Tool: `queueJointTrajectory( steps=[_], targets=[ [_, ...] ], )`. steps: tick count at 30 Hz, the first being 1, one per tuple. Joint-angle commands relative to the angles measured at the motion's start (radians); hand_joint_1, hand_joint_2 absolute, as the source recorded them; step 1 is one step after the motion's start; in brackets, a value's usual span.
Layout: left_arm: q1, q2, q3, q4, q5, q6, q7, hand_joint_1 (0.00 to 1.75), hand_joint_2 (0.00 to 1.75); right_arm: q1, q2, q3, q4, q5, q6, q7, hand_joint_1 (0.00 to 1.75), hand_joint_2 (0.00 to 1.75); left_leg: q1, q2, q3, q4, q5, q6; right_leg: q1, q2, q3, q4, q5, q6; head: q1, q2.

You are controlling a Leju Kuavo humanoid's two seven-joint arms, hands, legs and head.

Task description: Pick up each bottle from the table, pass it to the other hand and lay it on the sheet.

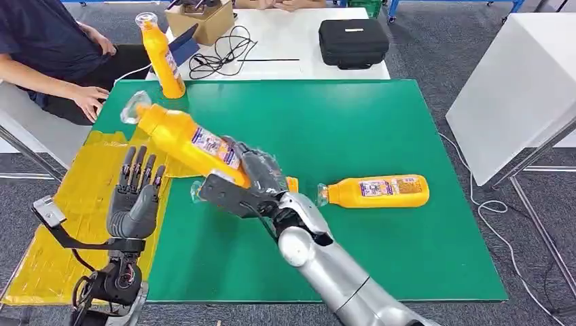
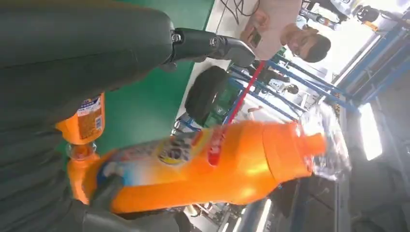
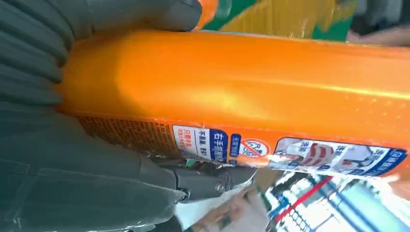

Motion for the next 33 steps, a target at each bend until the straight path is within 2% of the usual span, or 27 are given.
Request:
queueJointTrajectory(
  steps=[1,8,12,18,19,20,27,30,33],
  targets=[
    [-0.040,-0.016,-0.053,0.006,0.012,0.006,0.014,0.00,1.75,-0.070,0.025,0.176,0.210,-0.011,-0.047,0.024,1.75,1.75,0.000,0.001,0.003,-0.001,-0.001,0.000,0.000,0.000,0.003,-0.001,-0.001,0.002,0.000,0.000],
    [-0.066,-0.016,-0.078,0.024,0.030,0.020,0.014,0.00,1.75,-0.119,0.025,0.330,0.220,-0.073,-0.083,0.083,1.75,1.75,0.000,0.000,0.001,0.000,0.000,0.000,0.000,-0.001,0.001,0.000,-0.001,0.001,0.000,0.000],
    [-0.065,-0.016,-0.076,0.019,0.030,0.022,0.015,0.00,1.75,-0.119,0.025,0.340,0.215,-0.076,-0.087,0.094,1.75,1.75,0.001,0.000,0.004,0.000,-0.002,0.000,0.001,-0.002,0.005,-0.001,-0.002,0.002,0.000,0.000],
    [-0.067,-0.012,-0.074,0.009,0.048,0.044,0.030,0.00,1.75,-0.130,0.025,0.451,0.165,-0.097,-0.095,0.145,1.75,1.75,0.000,0.000,0.000,0.000,0.000,0.000,0.000,-0.001,0.000,0.000,-0.001,0.001,0.000,0.000],
    [-0.065,-0.011,-0.073,0.008,0.050,0.047,0.030,0.00,1.75,-0.132,0.025,0.462,0.159,-0.095,-0.092,0.145,1.75,1.75,0.001,0.001,0.004,0.001,-0.003,-0.001,0.001,-0.002,0.005,-0.001,-0.002,0.002,0.000,0.000],
    [-0.063,-0.010,-0.071,0.005,0.051,0.051,0.029,0.00,1.75,-0.132,0.025,0.472,0.149,-0.090,-0.091,0.149,1.75,1.75,0.000,0.000,0.000,0.000,-0.001,0.000,0.000,-0.002,0.001,0.000,-0.001,0.001,0.000,0.000],
    [-0.037,-0.016,-0.056,-0.039,0.043,0.087,0.024,0.00,1.75,-0.097,0.025,0.518,0.080,-0.044,-0.062,0.179,1.75,1.75,0.001,0.001,0.002,0.000,-0.002,0.000,0.001,0.000,0.003,-0.001,-0.001,0.002,0.000,0.000],
    [-0.030,-0.017,-0.032,-0.040,0.043,0.091,0.024,0.00,1.75,-0.082,0.025,0.528,0.063,-0.031,-0.040,0.175,1.75,1.75,0.001,-0.001,0.002,0.000,-0.002,0.000,0.001,-0.002,0.003,-0.001,-0.002,0.002,0.000,0.000],
    [-0.010,0.001,0.043,-0.033,0.074,0.081,0.030,0.00,1.75,-0.083,0.025,0.577,0.027,-0.046,-0.020,0.216,1.75,1.75,0.001,0.003,0.004,0.000,-0.003,0.000,0.001,0.001,0.005,-0.002,-0.002,0.002,0.000,0.000]
  ],
)
